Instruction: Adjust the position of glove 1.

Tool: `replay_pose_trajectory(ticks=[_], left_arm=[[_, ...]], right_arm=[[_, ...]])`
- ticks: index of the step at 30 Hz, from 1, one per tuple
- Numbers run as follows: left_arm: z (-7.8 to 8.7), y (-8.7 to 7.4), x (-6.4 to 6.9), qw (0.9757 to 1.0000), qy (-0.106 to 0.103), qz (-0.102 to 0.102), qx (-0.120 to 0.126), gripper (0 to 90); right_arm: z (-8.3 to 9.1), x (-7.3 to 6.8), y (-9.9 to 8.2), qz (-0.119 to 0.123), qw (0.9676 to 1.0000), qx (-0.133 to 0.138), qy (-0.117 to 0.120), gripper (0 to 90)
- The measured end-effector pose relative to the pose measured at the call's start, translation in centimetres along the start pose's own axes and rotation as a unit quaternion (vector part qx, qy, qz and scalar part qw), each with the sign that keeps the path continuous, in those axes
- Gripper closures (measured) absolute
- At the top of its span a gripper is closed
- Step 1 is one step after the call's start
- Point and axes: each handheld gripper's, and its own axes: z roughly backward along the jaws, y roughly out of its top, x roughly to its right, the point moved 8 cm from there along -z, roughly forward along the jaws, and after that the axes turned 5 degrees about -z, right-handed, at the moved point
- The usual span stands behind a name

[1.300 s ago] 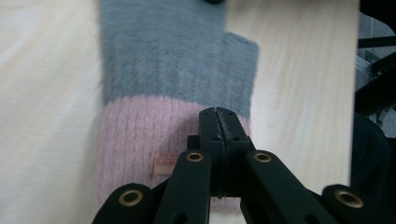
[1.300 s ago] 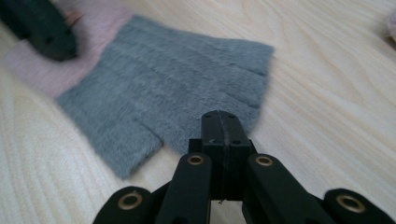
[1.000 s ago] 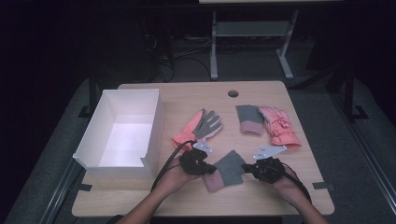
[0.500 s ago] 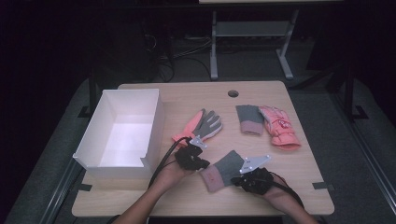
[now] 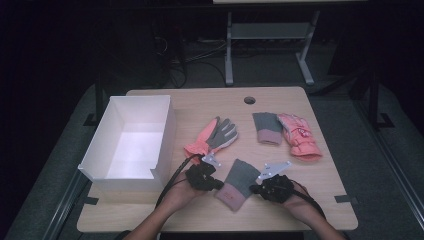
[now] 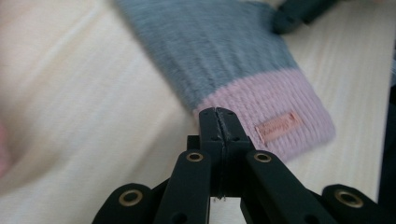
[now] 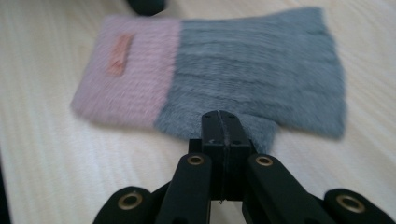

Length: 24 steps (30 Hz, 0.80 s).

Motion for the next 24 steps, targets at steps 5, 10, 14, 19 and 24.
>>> replay_pose_trajectory(ticks=[5, 10, 14, 19, 24], left_arm=[[-0.6, 0.2, 1.4, 0.9998, -0.018, -0.009, -0.002, 89.6], [-1.1, 0.6, 2.6, 0.9992, -0.035, -0.017, 0.0, 89.6], [-1.6, 0.9, 3.4, 0.9984, -0.05, -0.024, 0.003, 89.6], [-2.2, 1.3, 4.2, 0.9976, -0.061, -0.033, 0.008, 89.6], [-2.6, 1.6, 4.8, 0.9968, -0.069, -0.039, 0.012, 89.6]], right_arm=[[-0.2, 1.3, 0.5, -0.01, 0.9998, 0.003, -0.014, 90.0], [-0.3, 2.1, 0.9, -0.021, 0.9996, 0.001, -0.019, 90.0], [-0.3, 2.5, 0.9, -0.027, 0.9993, 0.0, -0.026, 90.0], [-0.6, 3.1, 1.4, -0.04, 0.9988, 0.001, -0.029, 90.0], [-1.2, 3.3, 2.2, -0.037, 0.9988, 0.002, -0.031, 90.0]])
